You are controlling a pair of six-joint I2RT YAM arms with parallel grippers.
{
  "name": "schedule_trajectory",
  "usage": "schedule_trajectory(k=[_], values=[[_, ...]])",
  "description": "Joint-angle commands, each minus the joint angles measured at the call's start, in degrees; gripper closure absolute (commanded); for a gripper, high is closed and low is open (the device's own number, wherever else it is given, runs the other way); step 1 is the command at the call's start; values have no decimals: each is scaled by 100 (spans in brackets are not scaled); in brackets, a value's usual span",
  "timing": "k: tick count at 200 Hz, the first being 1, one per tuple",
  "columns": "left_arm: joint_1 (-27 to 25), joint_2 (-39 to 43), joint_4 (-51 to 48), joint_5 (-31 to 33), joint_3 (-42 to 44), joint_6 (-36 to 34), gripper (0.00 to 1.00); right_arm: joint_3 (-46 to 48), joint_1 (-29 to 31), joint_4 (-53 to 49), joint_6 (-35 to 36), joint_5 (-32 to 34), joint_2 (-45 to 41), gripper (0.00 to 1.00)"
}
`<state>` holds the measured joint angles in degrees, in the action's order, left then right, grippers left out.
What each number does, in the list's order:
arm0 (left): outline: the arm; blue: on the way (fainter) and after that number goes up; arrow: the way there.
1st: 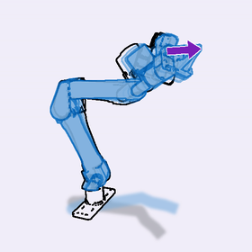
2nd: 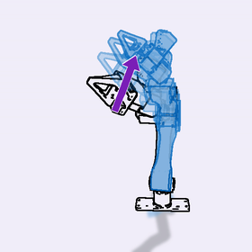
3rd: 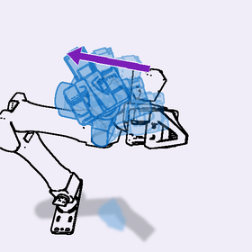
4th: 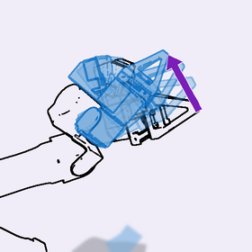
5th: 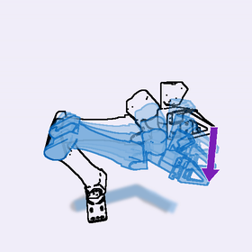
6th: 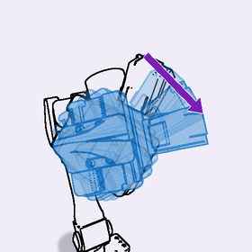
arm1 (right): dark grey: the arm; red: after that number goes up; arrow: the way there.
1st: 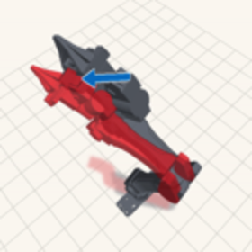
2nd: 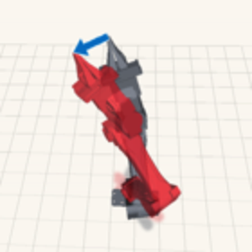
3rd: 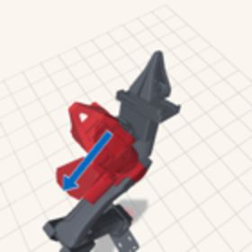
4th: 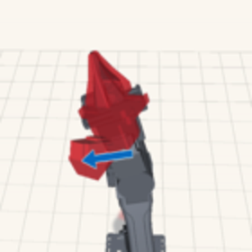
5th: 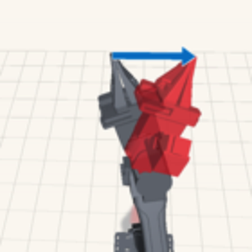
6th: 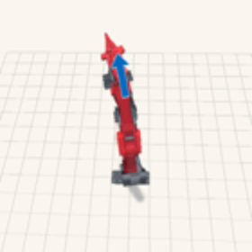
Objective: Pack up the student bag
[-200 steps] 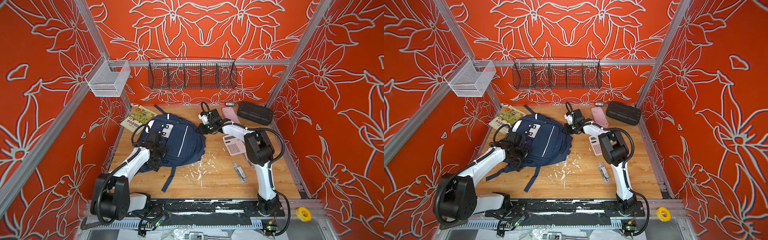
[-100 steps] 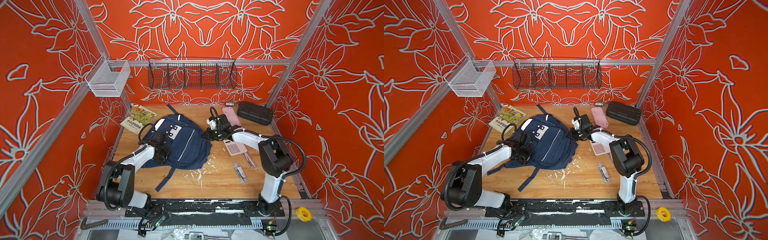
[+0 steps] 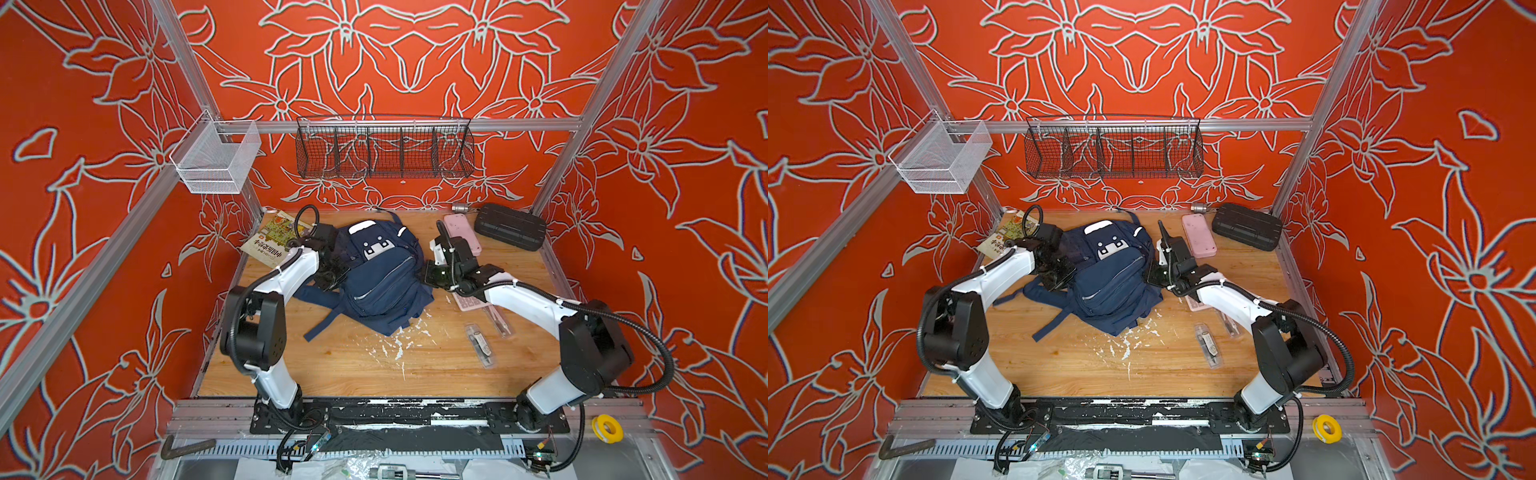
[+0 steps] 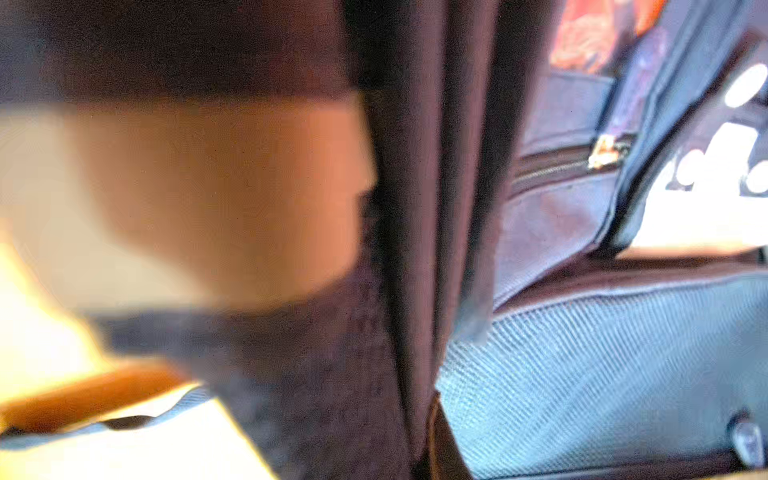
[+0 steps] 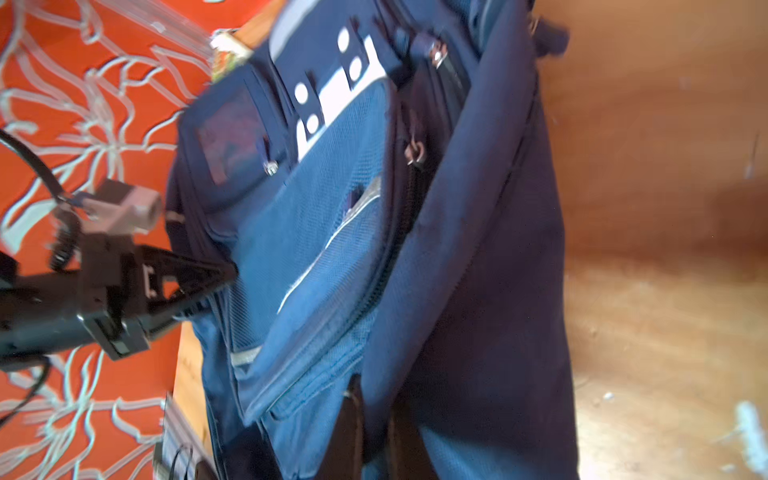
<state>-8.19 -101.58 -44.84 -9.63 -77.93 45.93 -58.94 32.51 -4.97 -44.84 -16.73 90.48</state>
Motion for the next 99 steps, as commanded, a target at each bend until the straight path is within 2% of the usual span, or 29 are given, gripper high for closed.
schedule_trajectory(k=[1,17,28,38,47,57,69,80,95,99], values=[[-19,-213,-88,99,-643,-531,65,101,645,585,-724,-174,86,100],[34,-300,-369,308,-869,-751,40,17,796,497,-773,8,191,100],[36,-313,-547,498,-967,-902,28,-2,842,579,-815,-14,223,100],[39,-339,-737,574,-1108,-1122,19,-4,868,849,-812,-265,255,87],[35,-393,-1050,686,-1331,-1236,17,-41,916,1023,-829,-443,267,70],[20,-402,-1265,685,-1539,-1385,16,-200,960,891,-684,-540,302,59],[-41,-378,-1531,776,-1761,-1452,15,-449,967,316,-396,-462,288,51],[-161,-294,-1701,901,-1893,-1521,15,-556,967,-183,-79,-111,139,45],[-393,-198,-1982,1166,-2059,-1554,14,-411,951,-276,232,372,-270,36],[-471,-175,-2045,1240,-2099,-1558,14,-336,946,-244,259,449,-393,31]])
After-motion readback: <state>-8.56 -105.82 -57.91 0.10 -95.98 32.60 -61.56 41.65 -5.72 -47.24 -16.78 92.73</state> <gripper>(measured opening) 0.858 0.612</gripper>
